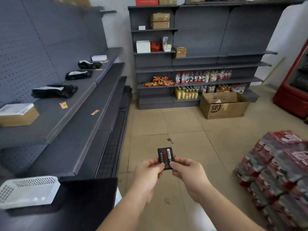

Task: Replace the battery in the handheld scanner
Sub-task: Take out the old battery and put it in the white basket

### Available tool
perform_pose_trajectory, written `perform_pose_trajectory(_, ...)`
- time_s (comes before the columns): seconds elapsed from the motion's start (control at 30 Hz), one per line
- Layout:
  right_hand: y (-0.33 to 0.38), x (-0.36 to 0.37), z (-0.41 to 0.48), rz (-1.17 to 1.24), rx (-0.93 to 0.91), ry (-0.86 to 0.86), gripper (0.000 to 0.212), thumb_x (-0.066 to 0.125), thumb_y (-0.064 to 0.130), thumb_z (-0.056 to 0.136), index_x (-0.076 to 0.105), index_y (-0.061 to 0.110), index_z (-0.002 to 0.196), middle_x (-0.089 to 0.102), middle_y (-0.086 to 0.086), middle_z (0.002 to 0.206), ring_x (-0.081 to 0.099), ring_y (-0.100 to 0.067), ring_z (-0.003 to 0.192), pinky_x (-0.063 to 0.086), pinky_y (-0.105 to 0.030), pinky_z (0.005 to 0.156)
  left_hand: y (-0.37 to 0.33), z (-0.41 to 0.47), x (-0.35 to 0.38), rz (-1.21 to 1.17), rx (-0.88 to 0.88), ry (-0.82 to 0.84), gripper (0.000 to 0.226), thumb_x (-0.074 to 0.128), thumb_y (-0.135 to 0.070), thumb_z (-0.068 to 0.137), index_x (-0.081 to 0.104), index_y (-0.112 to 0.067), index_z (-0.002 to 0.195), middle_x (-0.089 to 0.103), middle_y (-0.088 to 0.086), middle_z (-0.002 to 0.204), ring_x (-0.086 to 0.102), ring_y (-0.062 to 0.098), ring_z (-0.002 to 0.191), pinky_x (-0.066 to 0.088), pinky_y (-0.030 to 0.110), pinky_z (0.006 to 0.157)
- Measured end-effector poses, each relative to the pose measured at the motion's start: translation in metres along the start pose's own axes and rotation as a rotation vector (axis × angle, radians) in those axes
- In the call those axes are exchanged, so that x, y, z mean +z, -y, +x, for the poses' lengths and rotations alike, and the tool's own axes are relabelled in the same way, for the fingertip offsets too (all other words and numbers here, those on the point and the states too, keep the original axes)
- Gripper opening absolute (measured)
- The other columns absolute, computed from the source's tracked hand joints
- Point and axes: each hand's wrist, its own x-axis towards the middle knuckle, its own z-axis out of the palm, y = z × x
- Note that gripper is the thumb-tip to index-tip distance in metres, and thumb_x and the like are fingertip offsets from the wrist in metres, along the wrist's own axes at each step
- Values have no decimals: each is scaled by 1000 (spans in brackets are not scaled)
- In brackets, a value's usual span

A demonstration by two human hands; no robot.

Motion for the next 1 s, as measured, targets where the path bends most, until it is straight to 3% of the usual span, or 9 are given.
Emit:
perform_pose_trajectory(0.2,31,36,93,29,-7,-31,19,79,5,76,72,7,94,78,-7,84,70,-18,76,55,-30,72,-51,103,2,52,12,19,19,67,3,85,70,-3,102,75,15,89,57,19,67,49,32,71)
perform_pose_trajectory(0.43,47,73,200,1,23,17,20,80,7,76,73,9,94,78,-9,87,69,-19,76,56,-32,74,-85,203,1,65,28,-22,18,68,2,84,71,-5,100,76,17,88,57,20,68,47,35,71)
perform_pose_trajectory(0.57,52,107,274,-57,51,128,18,79,8,77,74,11,94,78,-7,88,69,-19,76,57,-35,79,-101,266,-10,46,47,-138,18,69,-1,84,72,-9,100,76,14,88,59,17,68,50,31,69)
perform_pose_trajectory(0.67,53,139,310,-92,68,195,15,77,6,78,74,11,92,78,-7,87,69,-17,74,56,-31,72,-110,294,-25,-28,24,-229,16,70,-1,84,71,-10,97,77,11,86,60,14,67,50,25,64)
perform_pose_trajectory(0.77,51,201,345,-164,108,395,12,75,1,80,73,9,89,77,-7,81,65,-13,65,53,-25,62,-122,314,-64,-131,49,-427,14,69,0,83,74,-12,90,75,7,79,60,14,66,49,23,59)
perform_pose_trajectory(0.83,49,252,352,-232,131,578,12,73,0,81,73,10,89,77,-5,77,65,-10,60,53,-22,59,-130,312,-99,-213,76,-582,14,71,-3,83,74,-12,93,77,7,86,64,14,70,51,24,63)
perform_pose_trajectory(1.0,23,360,302,-402,147,1025,16,76,10,81,76,16,95,78,-3,88,73,-16,79,57,-32,76,-124,248,-183,-406,150,-962,16,71,-3,84,73,-9,98,76,12,92,68,14,75,54,24,67)
